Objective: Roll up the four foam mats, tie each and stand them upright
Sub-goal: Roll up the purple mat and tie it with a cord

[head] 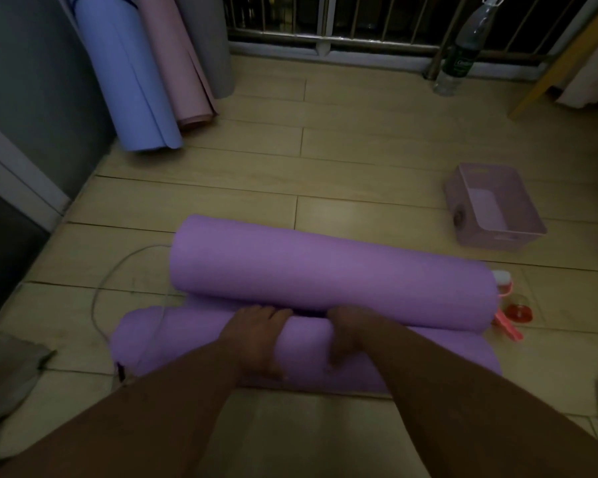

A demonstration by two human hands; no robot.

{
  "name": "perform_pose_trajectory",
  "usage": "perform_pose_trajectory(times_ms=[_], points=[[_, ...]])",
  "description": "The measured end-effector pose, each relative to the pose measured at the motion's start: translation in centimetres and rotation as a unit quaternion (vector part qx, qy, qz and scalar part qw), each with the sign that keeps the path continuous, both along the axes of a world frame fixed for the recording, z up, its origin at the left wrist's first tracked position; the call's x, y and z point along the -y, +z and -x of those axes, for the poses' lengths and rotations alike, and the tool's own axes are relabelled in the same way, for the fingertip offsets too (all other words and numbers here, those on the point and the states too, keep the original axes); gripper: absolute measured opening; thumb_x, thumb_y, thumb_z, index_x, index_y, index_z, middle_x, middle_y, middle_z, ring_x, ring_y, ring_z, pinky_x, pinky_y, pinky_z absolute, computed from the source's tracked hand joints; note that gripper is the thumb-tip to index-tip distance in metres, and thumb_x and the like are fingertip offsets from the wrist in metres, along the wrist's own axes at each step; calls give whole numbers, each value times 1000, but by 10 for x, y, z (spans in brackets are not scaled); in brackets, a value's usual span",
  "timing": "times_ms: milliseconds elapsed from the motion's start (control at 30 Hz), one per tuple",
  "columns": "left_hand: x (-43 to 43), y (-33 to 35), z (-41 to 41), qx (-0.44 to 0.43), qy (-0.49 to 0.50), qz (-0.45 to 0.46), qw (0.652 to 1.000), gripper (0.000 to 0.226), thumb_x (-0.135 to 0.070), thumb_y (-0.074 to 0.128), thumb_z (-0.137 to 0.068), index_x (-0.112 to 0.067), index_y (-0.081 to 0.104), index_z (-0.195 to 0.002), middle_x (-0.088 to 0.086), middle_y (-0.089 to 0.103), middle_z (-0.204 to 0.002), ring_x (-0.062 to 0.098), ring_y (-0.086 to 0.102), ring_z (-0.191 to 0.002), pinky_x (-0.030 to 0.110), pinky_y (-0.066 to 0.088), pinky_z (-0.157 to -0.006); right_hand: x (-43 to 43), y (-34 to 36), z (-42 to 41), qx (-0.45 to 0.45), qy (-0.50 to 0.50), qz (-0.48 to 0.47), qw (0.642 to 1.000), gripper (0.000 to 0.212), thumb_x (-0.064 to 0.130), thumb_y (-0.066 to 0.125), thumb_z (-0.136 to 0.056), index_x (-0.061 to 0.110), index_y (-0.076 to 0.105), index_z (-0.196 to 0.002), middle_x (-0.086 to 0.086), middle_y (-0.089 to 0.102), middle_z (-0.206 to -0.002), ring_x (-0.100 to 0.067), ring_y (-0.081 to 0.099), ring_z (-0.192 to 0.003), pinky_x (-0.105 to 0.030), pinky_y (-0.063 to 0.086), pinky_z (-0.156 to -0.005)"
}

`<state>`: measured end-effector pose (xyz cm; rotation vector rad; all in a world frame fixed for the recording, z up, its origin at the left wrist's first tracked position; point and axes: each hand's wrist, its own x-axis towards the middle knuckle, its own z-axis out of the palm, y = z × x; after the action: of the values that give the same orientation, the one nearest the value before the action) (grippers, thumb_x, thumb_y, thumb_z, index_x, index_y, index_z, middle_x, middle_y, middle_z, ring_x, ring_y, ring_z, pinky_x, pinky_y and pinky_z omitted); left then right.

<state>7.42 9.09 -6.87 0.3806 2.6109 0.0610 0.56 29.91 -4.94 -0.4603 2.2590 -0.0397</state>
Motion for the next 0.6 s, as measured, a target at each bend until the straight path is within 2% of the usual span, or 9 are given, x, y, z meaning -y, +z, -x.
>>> perform_pose_trajectory(times_ms=[33,100,200,300,400,467,600], points=[[-3,1,0,1,3,7,1000,108,-69,76,-56,-27,32,-145,2,45,-140,25,45,-124,36,35,-104,1,-1,1,11,-2,6,1000,101,53,93,-44,23,56,-133,-2,60,-133,-19,60,-113,-26,45,-90],[-8,7,6,8,11,27,1000,93,-66,77,-58,-27,41,-134,4,54,-132,27,52,-118,37,40,-98,1,-3,-4,2,0,-1,1000,103,54,91,-49,24,48,-138,-4,54,-139,-22,55,-121,-31,43,-98],[-12,12,20,19,15,29,999,83,-62,79,-59,-27,49,-128,3,61,-127,26,58,-114,36,45,-92,-8,-3,-16,-70,20,13,997,103,56,84,-59,28,36,-145,-4,48,-145,-26,48,-130,-39,38,-108],[-8,15,31,30,21,4,999,84,-62,82,-56,-29,52,-127,-1,61,-128,21,59,-115,33,45,-92,-19,4,-17,-139,54,37,988,112,62,81,-60,28,25,-151,-4,45,-146,-27,45,-130,-38,36,-108],[-6,16,36,47,38,-25,998,93,-64,82,-52,-33,48,-132,-5,59,-131,19,58,-116,32,46,-95,-16,1,-24,-155,115,1,981,119,59,82,-58,28,17,-153,-4,42,-145,-29,44,-126,-39,34,-106],[-6,13,31,57,46,-40,997,98,-65,81,-52,-34,41,-136,-4,58,-133,20,57,-117,33,45,-97,-9,-5,-30,-143,93,-10,985,111,51,84,-58,29,25,-149,-5,45,-139,-28,47,-123,-38,35,-104],[-2,5,11,12,10,-6,1000,114,-74,74,-54,-33,25,-149,-1,42,-146,23,45,-129,37,35,-107,-1,-1,-17,-119,35,-4,992,73,40,82,-63,29,50,-128,-4,60,-128,-25,58,-117,-33,43,-97]])
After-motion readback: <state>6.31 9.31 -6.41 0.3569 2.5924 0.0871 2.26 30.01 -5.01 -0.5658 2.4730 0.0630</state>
